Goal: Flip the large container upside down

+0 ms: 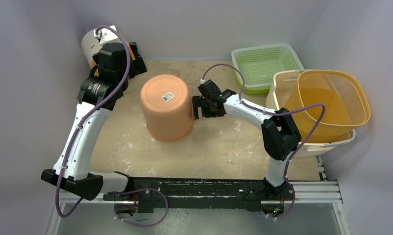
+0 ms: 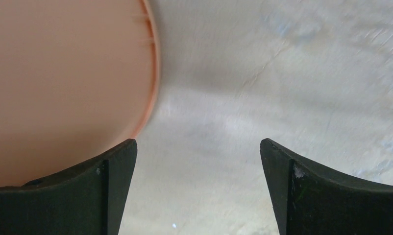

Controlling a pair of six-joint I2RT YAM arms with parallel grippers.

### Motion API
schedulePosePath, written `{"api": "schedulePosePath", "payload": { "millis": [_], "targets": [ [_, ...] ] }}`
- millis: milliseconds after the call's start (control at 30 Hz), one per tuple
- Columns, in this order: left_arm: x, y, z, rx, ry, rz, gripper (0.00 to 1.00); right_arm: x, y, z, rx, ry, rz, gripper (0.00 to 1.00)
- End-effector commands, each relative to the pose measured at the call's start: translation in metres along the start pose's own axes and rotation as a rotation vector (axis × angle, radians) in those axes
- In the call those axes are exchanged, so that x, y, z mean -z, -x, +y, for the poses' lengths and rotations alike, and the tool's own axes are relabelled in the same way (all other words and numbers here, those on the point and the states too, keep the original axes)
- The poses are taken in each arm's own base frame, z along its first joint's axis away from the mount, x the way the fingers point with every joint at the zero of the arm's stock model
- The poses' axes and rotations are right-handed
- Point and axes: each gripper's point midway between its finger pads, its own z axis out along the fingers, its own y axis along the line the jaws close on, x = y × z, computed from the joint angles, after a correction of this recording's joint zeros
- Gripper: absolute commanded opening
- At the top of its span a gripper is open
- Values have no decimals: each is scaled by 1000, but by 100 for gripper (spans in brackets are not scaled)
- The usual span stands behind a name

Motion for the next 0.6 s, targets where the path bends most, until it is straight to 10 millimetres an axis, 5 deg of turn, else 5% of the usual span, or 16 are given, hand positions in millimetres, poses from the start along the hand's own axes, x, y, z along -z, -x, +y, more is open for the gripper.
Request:
{"api": "schedulePosePath", "payload": {
  "millis": [0, 100, 267, 433, 567],
  "targets": [
    [4, 9, -9, 16, -38, -7, 88, 21, -27, 5, 126, -4, 85, 99],
    [7, 12, -14, 18, -61, 0, 88, 20, -22, 33, 168, 110, 85, 100],
    [12, 23, -19, 28, -86, -4, 89, 1, 13, 89, 216, 251, 54, 100],
    [16, 27, -24, 37, -115, -9, 89, -14, 57, 175, 255, 423, 6, 100],
    [15, 22, -24, 35, -125, -5, 89, -24, 56, 239, 224, 603, 39, 100]
  ]
}}
